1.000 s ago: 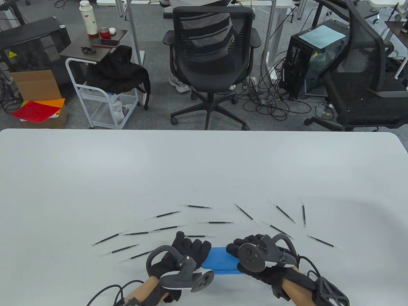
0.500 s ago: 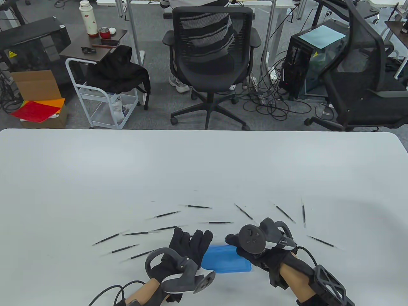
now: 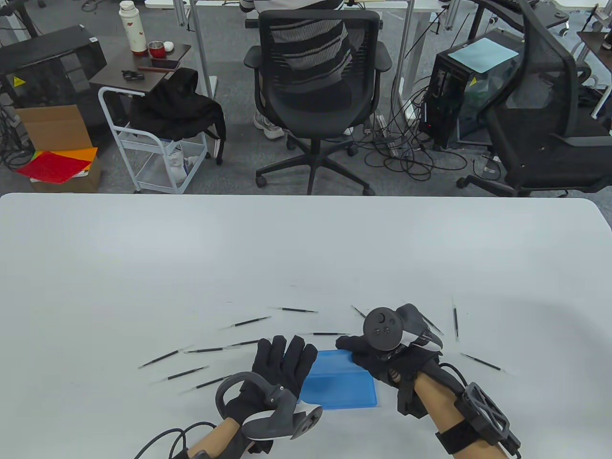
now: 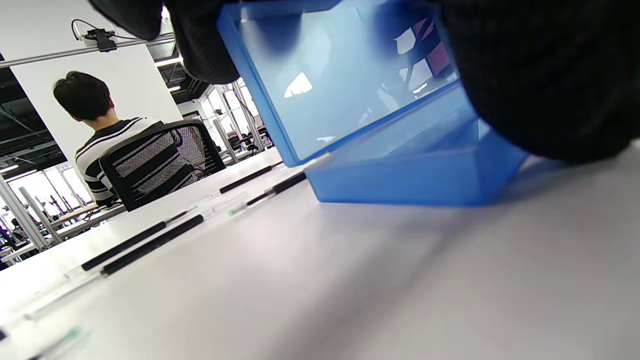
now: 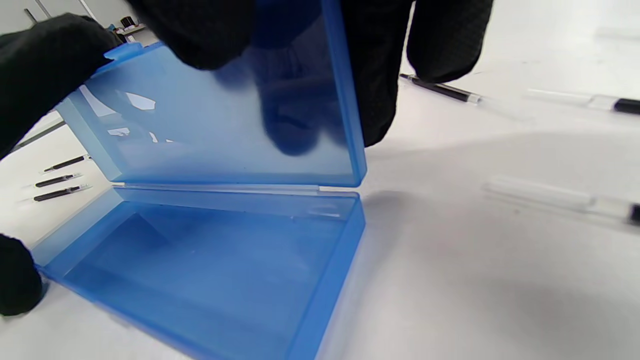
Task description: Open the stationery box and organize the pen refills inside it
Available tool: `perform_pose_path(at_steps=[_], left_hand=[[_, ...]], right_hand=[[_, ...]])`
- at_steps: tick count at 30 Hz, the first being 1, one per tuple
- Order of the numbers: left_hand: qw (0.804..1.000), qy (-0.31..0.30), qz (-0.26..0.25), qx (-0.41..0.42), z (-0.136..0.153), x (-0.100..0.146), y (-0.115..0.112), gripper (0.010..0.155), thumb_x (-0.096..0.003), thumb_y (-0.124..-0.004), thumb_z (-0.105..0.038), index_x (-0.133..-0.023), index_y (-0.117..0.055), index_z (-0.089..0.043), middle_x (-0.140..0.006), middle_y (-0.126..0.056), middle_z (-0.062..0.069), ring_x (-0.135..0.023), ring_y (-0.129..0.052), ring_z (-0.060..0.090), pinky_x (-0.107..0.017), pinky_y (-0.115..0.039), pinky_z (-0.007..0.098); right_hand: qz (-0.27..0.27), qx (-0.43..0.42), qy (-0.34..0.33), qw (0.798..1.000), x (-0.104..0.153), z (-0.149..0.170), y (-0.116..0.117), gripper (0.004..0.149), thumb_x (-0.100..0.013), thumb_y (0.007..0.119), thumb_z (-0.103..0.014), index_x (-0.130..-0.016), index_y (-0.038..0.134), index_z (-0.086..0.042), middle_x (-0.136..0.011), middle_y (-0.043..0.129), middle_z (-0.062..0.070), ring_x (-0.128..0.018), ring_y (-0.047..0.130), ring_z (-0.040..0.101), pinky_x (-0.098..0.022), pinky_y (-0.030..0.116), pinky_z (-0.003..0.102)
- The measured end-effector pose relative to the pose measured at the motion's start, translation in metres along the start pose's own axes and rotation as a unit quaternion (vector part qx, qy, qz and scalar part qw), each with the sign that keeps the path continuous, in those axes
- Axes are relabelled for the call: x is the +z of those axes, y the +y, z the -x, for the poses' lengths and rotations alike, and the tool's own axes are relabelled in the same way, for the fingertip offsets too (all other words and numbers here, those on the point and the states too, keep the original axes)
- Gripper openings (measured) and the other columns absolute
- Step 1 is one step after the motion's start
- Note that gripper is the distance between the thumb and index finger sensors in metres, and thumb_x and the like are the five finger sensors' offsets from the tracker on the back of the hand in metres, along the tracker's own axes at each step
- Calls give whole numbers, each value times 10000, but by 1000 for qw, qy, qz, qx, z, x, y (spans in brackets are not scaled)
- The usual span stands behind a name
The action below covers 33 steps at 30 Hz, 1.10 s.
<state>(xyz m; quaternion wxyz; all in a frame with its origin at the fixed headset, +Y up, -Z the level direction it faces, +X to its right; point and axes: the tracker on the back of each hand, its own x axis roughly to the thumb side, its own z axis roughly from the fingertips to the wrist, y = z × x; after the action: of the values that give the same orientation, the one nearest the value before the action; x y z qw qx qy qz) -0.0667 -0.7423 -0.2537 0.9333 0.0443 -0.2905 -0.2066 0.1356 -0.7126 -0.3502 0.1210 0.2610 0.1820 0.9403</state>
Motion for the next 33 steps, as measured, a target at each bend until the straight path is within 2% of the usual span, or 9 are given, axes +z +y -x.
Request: perform_pose_path(at_steps=[6,12,14,17,21,28,33], left_hand=[[1000,-1,3,-4,1,1,1,1243,-301,-794,-672,-1163,-143,-56,-1251,-324,265,-1120,-569,525,-775,-478,708],[1000,-4,9,6,2,0,0,1247,-304,-791,-674,-1161,-125,-61,-1252,-304,258,-1124,-545,526,-776,-469,710],[1000,-5,8,5,2,0,-1,1242,-308,-788,-674,-1161,-125,-61,-1252,-302,261,-1125,-544,523,-778,-469,708],[1000,-6,6,5,2,0,-1,1239,-311,-786,-673,-1160,-122,-62,-1251,-302,259,-1125,-541,523,-778,-469,707],[1000,-6,6,5,2,0,-1,1241,-309,-786,-673,-1160,-121,-61,-1250,-299,264,-1125,-541,524,-778,-468,707],[1000,-6,6,3,3,0,-1,1239,-310,-783,-674,-1159,-120,-63,-1250,-303,261,-1123,-544,523,-778,-470,706],[1000,-6,5,1,2,1,-1,1235,-314,-781,-673,-1159,-120,-61,-1249,-302,263,-1122,-544,523,-778,-470,705]], right_hand=[[52,68,10,996,15,-2,-1,591,-490,744,-426,-1055,708,-257,-1026,917,124,-910,908,380,-719,689,593],[122,88,42,988,37,16,-1,583,-485,741,-437,-1037,731,-250,-1003,930,120,-888,915,374,-712,696,589],[129,96,55,985,42,25,1,596,-468,779,-435,-1030,740,-242,-989,938,118,-878,919,370,-707,700,589],[137,115,71,981,50,37,6,598,-466,761,-457,-1026,742,-248,-981,944,112,-874,922,363,-707,701,587],[123,147,102,976,58,52,13,615,-441,846,-390,-1028,740,-237,-979,942,107,-883,912,367,-710,696,594],[129,278,123,944,61,54,32,663,-362,958,-347,-991,781,-235,-889,999,66,-833,950,330,-701,721,593],[130,309,119,934,59,49,41,620,-360,963,-309,-958,812,-240,-836,1025,46,-795,972,312,-691,739,588]])
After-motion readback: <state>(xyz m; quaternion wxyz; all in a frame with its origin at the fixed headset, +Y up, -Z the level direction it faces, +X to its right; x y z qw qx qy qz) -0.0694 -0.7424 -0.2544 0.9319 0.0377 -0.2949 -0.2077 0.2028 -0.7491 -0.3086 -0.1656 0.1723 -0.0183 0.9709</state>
